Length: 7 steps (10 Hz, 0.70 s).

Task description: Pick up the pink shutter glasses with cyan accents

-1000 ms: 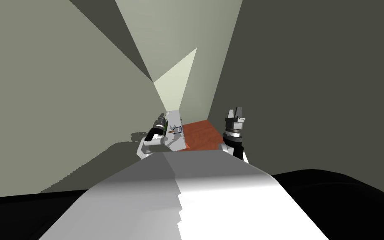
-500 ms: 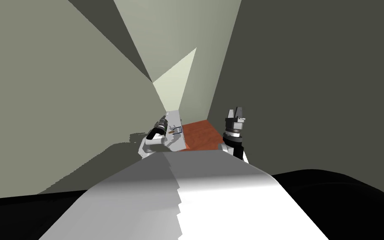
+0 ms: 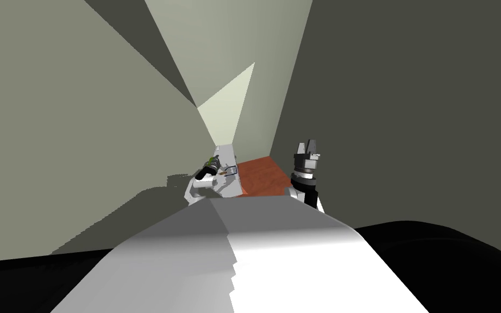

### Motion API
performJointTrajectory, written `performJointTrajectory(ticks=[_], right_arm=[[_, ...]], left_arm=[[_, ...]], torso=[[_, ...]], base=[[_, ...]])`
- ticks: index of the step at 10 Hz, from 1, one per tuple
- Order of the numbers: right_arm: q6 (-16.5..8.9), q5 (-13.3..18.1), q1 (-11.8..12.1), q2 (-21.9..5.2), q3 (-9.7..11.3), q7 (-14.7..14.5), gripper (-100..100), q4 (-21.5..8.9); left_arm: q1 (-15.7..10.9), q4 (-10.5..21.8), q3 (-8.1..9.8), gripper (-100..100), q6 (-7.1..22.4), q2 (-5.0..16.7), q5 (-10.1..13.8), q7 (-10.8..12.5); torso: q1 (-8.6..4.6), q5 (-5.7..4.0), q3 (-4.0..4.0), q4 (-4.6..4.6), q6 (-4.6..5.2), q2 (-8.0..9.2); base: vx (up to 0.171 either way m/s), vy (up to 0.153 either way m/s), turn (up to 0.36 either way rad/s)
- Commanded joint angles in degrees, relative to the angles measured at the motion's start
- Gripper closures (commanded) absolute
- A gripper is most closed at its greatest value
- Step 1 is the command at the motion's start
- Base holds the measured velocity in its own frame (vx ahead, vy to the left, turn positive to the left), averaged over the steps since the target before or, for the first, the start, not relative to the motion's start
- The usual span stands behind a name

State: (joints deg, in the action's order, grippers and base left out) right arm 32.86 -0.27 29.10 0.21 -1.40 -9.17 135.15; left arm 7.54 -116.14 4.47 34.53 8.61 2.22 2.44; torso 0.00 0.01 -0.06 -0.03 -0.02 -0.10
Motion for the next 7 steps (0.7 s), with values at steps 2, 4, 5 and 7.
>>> performJointTrajectory(ticks=[2,4,5,7], right_arm=[[0.0,0.0,0.0,0.0,0.0,0.0,0,0.0],[0.0,0.0,0.0,0.0,0.0,0.0,0,0.0],[0.0,0.0,0.0,0.0,0.0,0.0,0,0.0],[0.0,0.0,0.0,0.0,0.0,0.0,0,0.0]], left_arm=[[-0.2,0.9,-0.1,-100,3.9,-0.3,0.1,0.5],[-0.3,2.2,-0.19,-100,6.4,-0.6,0.3,0.9],[-0.4,3.4,-0.29,-100,8.8,-0.8,0.3,1.3],[-0.4,4.7,-0.4,-100,10.9,-1.1,0.4,1.7]], torso=[[-0.02,0.0,-0.01,0.0,0.01,-0.01],[-0.04,-0.01,0.0,0.0,0.01,0.0],[-0.03,-0.01,0.01,0.0,0.0,0.01],[-0.03,-0.01,0.01,0.01,0.0,0.01]], base=[[0.02,-0.003,-0.025],[0.022,-0.005,-0.028],[0.021,-0.006,-0.036],[0.021,-0.004,-0.024]])
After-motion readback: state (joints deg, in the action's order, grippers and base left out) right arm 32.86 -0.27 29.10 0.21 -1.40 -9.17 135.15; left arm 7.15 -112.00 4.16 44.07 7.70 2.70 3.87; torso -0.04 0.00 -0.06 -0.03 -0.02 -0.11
